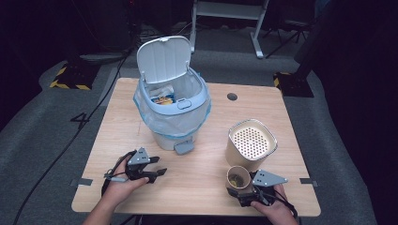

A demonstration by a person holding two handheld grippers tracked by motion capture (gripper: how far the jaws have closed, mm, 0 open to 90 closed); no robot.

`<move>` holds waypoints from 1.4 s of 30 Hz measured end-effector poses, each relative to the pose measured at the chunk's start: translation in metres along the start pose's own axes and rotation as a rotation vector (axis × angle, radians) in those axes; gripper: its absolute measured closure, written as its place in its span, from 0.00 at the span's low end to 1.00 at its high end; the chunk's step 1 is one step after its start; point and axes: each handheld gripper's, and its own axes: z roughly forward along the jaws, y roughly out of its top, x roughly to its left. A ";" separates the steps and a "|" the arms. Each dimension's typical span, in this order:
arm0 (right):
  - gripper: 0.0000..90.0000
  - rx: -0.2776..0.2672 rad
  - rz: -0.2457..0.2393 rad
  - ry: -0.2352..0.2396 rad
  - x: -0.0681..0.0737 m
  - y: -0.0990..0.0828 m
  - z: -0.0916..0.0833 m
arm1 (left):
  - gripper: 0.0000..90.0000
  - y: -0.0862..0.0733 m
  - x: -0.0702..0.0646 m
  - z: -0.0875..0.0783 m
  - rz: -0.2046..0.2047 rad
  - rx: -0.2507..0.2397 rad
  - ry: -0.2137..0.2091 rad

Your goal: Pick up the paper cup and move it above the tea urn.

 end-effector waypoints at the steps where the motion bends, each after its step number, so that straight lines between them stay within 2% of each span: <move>1: 0.22 0.000 0.000 0.000 0.000 0.000 0.000 | 0.47 0.000 0.000 0.000 0.000 0.000 0.000; 4: 0.28 -0.009 0.011 -0.006 -0.002 0.000 0.000 | 0.47 -0.001 -0.001 0.003 -0.005 0.024 -0.002; 5: 0.29 -0.011 0.028 0.002 -0.004 0.000 -0.001 | 0.47 -0.001 -0.001 0.004 0.000 0.030 0.005; 7: 0.30 -0.011 0.029 0.005 -0.004 -0.001 -0.001 | 0.47 0.000 -0.001 0.004 -0.001 0.035 0.009; 9: 0.31 -0.009 0.019 0.010 -0.005 -0.001 -0.001 | 0.46 0.000 -0.002 0.006 -0.004 0.086 0.036; 10: 0.32 -0.005 0.020 0.018 -0.005 0.000 -0.002 | 0.45 0.000 -0.002 0.007 0.006 0.090 0.043; 16: 0.32 0.010 0.023 0.045 -0.006 0.002 -0.005 | 0.42 0.001 -0.003 0.008 0.018 0.098 0.056; 17: 0.32 0.013 0.012 0.046 -0.005 0.003 -0.007 | 0.41 0.001 -0.004 0.009 0.025 0.104 0.074; 18: 0.32 0.013 0.012 0.046 -0.005 0.003 -0.007 | 0.40 0.001 -0.004 0.009 0.025 0.104 0.074; 24: 0.33 -0.006 -0.008 0.058 -0.002 0.013 -0.018 | 0.37 0.001 -0.003 0.009 0.019 0.108 0.081; 37: 0.33 -0.008 -0.022 0.104 0.001 0.047 -0.046 | 0.37 0.001 -0.004 0.009 0.015 0.108 0.084; 38: 0.34 -0.005 -0.039 0.107 0.001 0.054 -0.052 | 0.37 0.001 -0.004 0.009 0.014 0.108 0.084; 42: 0.33 -0.004 -0.049 0.108 0.002 0.063 -0.058 | 0.37 0.001 -0.004 0.009 0.014 0.108 0.084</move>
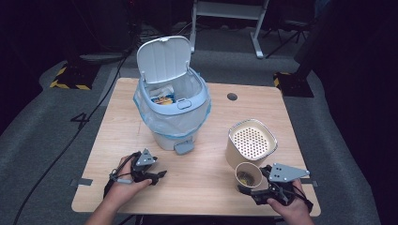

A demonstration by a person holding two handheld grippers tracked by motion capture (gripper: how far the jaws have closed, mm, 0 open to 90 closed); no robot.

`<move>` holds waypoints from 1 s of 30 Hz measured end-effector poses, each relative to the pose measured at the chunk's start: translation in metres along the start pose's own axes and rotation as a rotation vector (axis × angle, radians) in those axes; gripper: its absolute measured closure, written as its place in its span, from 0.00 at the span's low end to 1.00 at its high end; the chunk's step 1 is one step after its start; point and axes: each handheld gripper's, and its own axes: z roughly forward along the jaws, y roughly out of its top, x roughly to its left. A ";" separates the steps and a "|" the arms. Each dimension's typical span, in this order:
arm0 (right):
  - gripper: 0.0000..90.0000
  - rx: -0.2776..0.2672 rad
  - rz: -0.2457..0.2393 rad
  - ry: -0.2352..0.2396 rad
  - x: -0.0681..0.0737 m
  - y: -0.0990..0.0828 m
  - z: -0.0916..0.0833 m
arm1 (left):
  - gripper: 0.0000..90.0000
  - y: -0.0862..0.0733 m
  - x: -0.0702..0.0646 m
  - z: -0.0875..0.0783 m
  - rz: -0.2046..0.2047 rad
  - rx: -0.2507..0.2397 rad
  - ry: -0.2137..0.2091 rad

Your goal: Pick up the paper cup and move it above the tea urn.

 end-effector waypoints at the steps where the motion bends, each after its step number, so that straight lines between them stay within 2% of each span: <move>1: 0.34 -0.002 -0.007 -0.007 0.001 0.005 -0.004 | 0.37 0.000 0.000 0.000 0.000 0.000 0.000; 10: 0.34 -0.029 -0.003 -0.015 -0.003 0.030 -0.024 | 0.36 0.000 0.000 0.000 -0.003 0.001 -0.001; 16: 0.34 -0.044 0.000 -0.037 -0.012 0.047 -0.037 | 0.36 0.000 0.000 0.000 -0.001 0.001 0.000; 19: 0.34 -0.052 0.008 -0.047 -0.020 0.053 -0.041 | 0.36 0.000 0.000 0.000 -0.001 0.001 0.000; 20: 0.34 -0.060 0.017 -0.049 -0.027 0.056 -0.042 | 0.36 0.000 0.000 0.000 -0.001 0.001 0.000; 22: 0.34 -0.063 0.021 -0.053 -0.029 0.057 -0.042 | 0.36 0.000 0.000 0.000 -0.001 0.001 0.000; 24: 0.34 -0.073 0.035 -0.067 -0.042 0.062 -0.042 | 0.36 0.000 0.000 0.000 -0.001 0.001 0.000; 25: 0.34 -0.073 0.035 -0.067 -0.042 0.062 -0.042 | 0.36 0.000 0.000 0.000 -0.001 0.001 0.000; 26: 0.34 -0.079 0.027 -0.086 -0.050 0.066 -0.043 | 0.36 0.000 0.000 0.000 -0.001 0.001 0.000; 27: 0.34 -0.079 0.027 -0.086 -0.050 0.066 -0.043 | 0.36 0.000 0.000 0.000 -0.001 0.001 0.000; 30: 0.34 -0.080 0.018 -0.113 -0.061 0.071 -0.042 | 0.36 0.000 0.000 0.000 -0.001 0.001 0.000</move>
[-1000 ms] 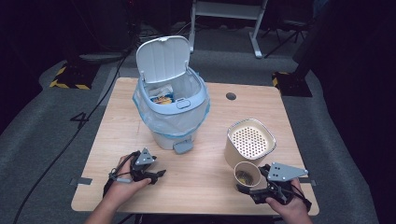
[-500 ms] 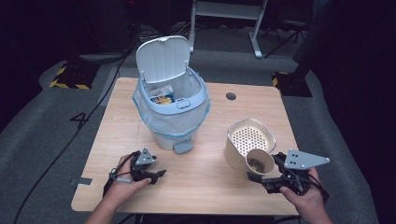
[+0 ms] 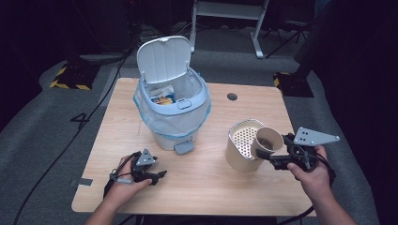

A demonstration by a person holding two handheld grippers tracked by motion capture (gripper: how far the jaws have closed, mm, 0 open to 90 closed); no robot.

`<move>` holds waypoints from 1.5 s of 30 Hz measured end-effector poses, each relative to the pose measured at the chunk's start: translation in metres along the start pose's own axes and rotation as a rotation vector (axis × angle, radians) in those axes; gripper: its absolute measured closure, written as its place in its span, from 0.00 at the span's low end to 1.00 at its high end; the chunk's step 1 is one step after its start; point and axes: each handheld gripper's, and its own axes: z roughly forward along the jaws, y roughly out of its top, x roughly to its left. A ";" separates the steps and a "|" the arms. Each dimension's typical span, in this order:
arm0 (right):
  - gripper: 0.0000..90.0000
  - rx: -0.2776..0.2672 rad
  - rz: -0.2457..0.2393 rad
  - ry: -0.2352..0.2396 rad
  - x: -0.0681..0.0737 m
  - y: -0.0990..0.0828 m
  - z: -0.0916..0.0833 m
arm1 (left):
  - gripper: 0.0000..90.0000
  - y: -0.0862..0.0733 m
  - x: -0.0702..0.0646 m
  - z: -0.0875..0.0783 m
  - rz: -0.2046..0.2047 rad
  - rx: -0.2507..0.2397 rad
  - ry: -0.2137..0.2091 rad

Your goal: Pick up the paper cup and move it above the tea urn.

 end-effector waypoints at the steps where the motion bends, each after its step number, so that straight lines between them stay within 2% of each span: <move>1: 0.34 0.002 -0.004 -0.012 -0.007 0.002 0.003 | 0.36 0.000 0.000 0.000 0.000 0.000 0.000; 8: 0.34 0.005 0.002 -0.040 -0.028 0.004 0.011 | 0.36 0.000 0.000 0.000 0.000 0.000 0.000; 11: 0.34 0.025 -0.028 -0.071 -0.040 0.007 0.017 | 0.36 0.000 0.000 0.000 0.000 0.000 0.000; 22: 0.34 0.049 -0.094 -0.112 -0.065 0.008 0.024 | 0.35 0.001 0.000 0.001 -0.005 -0.001 0.005; 27: 0.34 0.056 -0.136 -0.139 -0.068 0.010 0.024 | 0.34 0.002 0.000 0.002 -0.007 -0.001 0.006; 31: 0.34 0.071 -0.202 -0.180 -0.069 0.011 0.024 | 0.34 0.002 0.000 0.002 -0.007 -0.001 0.006; 34: 0.34 0.079 -0.229 -0.197 -0.068 0.012 0.024 | 0.34 0.002 0.000 0.002 -0.007 -0.001 0.006; 40: 0.34 0.084 -0.224 -0.193 -0.069 0.012 0.024 | 0.34 0.002 0.000 0.002 -0.007 -0.001 0.007; 45: 0.34 0.088 -0.200 -0.186 -0.070 0.012 0.024 | 0.34 0.002 0.000 0.002 -0.007 -0.001 0.006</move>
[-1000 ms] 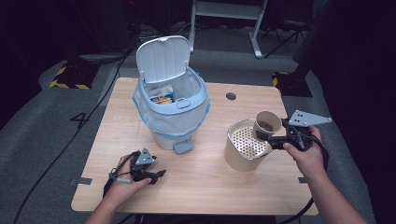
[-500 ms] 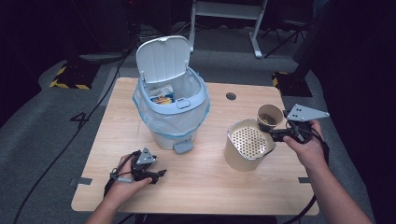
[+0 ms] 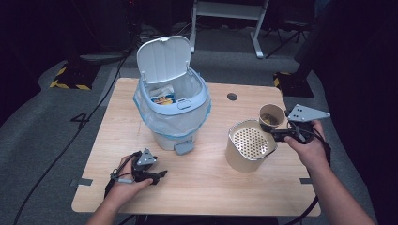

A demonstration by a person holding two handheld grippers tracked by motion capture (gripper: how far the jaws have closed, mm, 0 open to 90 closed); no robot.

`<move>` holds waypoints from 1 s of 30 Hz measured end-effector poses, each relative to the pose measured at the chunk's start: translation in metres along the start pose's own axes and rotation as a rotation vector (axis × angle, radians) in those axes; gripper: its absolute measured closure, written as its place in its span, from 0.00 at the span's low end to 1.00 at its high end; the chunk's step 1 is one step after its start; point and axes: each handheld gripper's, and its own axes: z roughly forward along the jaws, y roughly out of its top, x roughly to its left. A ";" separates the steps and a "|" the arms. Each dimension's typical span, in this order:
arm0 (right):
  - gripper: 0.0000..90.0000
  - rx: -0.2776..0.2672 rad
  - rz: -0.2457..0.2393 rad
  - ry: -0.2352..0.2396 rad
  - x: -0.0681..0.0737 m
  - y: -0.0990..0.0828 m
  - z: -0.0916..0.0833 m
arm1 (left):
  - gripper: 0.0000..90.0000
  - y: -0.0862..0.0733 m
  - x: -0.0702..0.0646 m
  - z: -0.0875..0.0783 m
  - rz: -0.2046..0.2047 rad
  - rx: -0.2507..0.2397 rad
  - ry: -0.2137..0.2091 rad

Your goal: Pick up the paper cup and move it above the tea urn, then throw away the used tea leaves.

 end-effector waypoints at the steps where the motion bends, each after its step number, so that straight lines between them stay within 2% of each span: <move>1: 0.34 0.006 -0.014 -0.010 0.000 0.001 0.000 | 0.34 0.000 0.000 0.000 0.000 0.000 0.000; 4: 0.34 0.017 -0.070 -0.042 0.001 0.004 -0.001 | 0.34 0.000 0.000 0.000 0.000 0.000 0.000; 7: 0.35 0.054 -0.177 -0.094 0.003 0.008 -0.002 | 0.34 0.000 0.000 0.000 0.000 0.000 0.001; 12: 0.36 0.193 -0.495 -0.225 0.016 0.015 0.001 | 0.34 0.000 -0.001 0.000 -0.004 -0.001 0.005; 15: 0.36 0.237 -0.638 -0.264 0.020 0.019 0.004 | 0.34 0.000 -0.001 0.000 -0.004 -0.001 0.005; 16: 0.36 0.237 -0.638 -0.264 0.020 0.019 0.004 | 0.34 0.000 -0.001 0.000 -0.004 -0.001 0.005; 17: 0.36 0.271 -0.715 -0.305 0.023 0.020 0.006 | 0.34 0.000 -0.001 0.000 -0.003 0.000 0.005; 22: 0.36 0.386 -0.983 -0.404 0.032 0.021 0.011 | 0.34 -0.001 -0.001 0.000 -0.005 0.000 0.003; 23: 0.36 0.386 -0.983 -0.404 0.032 0.021 0.011 | 0.34 -0.001 -0.001 0.000 -0.005 0.000 0.003; 25: 0.36 0.428 -1.076 -0.441 0.037 0.019 0.012 | 0.34 0.000 -0.001 0.000 -0.006 -0.001 0.002; 26: 0.36 0.449 -1.138 -0.457 0.039 0.019 0.013 | 0.34 0.000 -0.001 0.000 -0.006 0.000 0.002; 27: 0.36 0.490 -1.266 -0.507 0.043 0.019 0.015 | 0.34 0.000 -0.001 0.000 -0.004 0.000 0.002; 29: 0.36 0.523 -1.385 -0.547 0.048 0.018 0.017 | 0.34 0.000 -0.001 0.000 -0.004 0.000 0.002; 30: 0.36 0.523 -1.385 -0.547 0.048 0.018 0.017 | 0.34 0.000 -0.001 0.000 -0.004 0.000 0.002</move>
